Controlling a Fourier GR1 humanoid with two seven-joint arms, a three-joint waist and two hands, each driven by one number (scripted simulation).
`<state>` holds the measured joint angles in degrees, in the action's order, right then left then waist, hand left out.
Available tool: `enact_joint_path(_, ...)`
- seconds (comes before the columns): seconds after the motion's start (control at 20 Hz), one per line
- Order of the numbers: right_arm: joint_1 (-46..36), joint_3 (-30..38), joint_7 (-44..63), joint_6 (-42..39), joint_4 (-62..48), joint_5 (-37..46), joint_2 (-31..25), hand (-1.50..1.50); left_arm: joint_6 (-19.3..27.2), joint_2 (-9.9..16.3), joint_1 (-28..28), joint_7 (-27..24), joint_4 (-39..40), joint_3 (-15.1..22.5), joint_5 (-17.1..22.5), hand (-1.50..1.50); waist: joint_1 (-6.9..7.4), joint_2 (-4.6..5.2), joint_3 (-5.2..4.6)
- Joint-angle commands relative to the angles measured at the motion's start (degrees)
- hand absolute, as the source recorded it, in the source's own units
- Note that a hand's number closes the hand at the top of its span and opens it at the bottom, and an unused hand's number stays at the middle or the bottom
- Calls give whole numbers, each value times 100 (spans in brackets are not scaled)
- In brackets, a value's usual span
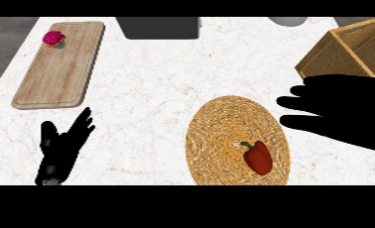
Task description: Pick the bell pepper from the placemat and place it in the basket
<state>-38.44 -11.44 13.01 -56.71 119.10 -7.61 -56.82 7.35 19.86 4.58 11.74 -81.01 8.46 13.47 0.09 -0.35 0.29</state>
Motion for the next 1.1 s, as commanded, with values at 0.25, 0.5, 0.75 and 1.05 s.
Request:
enact_joint_path(0.25,783,148,-602,-182,-9,992,681,-150,67,-252,130,236,173,70,-189,0,18,46,-23)
enact_joint_path(0.5,1131,-646,-314,176,150,1843,1442,-150,21,-155,344,243,-139,35,-308,0,59,43,-24)
enact_joint_path(0.75,1830,-911,-1181,509,221,3091,1327,-150,-67,-243,391,240,-68,26,-302,0,21,42,-17)
enact_joint_path(1.05,1795,-1679,-1549,1089,-527,4236,1708,-150,-89,-259,297,355,-11,-121,-328,0,47,45,-24)
